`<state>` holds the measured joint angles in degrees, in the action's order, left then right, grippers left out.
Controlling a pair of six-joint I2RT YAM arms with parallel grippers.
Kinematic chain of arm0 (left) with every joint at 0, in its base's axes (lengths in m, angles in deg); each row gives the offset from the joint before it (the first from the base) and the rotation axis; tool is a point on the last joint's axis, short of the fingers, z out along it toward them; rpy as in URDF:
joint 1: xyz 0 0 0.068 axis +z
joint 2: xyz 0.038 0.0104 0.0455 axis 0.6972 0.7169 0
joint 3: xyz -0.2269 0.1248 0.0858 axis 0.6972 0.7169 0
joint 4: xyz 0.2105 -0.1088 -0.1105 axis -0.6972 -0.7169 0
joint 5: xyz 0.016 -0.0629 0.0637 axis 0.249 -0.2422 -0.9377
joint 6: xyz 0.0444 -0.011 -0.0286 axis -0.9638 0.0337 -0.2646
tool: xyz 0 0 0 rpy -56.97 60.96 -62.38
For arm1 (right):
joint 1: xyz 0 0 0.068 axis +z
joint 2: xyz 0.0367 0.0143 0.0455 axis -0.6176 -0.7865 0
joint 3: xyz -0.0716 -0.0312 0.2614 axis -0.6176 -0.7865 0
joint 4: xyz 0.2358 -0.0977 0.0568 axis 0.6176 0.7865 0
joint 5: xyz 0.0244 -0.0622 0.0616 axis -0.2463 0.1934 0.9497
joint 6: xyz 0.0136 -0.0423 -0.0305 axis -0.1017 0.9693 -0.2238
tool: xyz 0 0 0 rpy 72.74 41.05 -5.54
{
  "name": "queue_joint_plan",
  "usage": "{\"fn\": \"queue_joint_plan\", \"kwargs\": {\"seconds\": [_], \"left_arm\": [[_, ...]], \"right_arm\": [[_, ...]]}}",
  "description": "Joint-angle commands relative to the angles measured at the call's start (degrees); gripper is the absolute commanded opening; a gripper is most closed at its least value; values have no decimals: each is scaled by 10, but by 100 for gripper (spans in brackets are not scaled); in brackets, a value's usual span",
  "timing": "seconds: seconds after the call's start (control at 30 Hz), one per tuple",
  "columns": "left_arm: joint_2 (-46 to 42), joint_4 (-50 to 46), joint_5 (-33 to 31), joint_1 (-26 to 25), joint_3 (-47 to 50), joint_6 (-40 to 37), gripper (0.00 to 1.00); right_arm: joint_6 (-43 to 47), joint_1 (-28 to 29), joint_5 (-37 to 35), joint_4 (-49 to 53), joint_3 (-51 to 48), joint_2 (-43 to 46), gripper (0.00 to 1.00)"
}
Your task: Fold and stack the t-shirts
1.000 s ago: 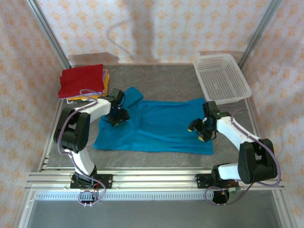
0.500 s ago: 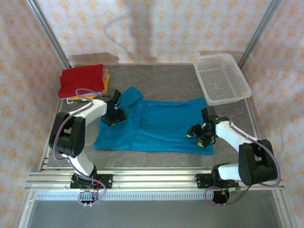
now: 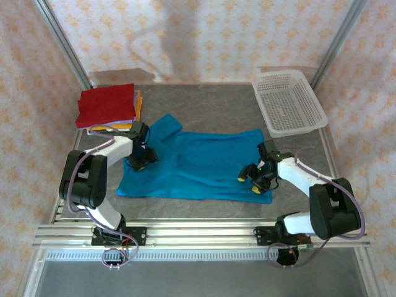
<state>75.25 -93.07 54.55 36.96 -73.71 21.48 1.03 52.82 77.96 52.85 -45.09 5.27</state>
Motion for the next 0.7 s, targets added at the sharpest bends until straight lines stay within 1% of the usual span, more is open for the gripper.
{"fn": "queue_joint_plan", "kwargs": {"seconds": [0.0, 0.1, 0.17, 0.23, 0.3, 0.47, 0.57, 0.67], "left_arm": [[-2, -53, -33, 10, -7, -11, 58], [-18, -81, -34, 10, -54, -13, 58], [-26, -90, -35, 9, -92, -30, 58], [-17, -97, -38, 9, -142, -42, 58], [16, -114, -44, 9, -203, -56, 58], [146, -162, -44, 3, -377, -94, 56], [229, -173, -42, -2, -459, -102, 54], [284, -160, -39, -8, -519, -106, 52]], "right_arm": [[-12, 7, 14, 19, -1, 11, 67], [4, 8, -11, 68, 42, 32, 67], [19, 7, -38, 105, 83, 43, 67], [35, 5, -55, 131, 131, 41, 68], [49, 1, -61, 146, 173, 24, 68], [88, -2, -76, 170, 276, -56, 68], [108, -2, -87, 178, 324, -104, 67], [124, -4, -94, 185, 360, -146, 67]]}}
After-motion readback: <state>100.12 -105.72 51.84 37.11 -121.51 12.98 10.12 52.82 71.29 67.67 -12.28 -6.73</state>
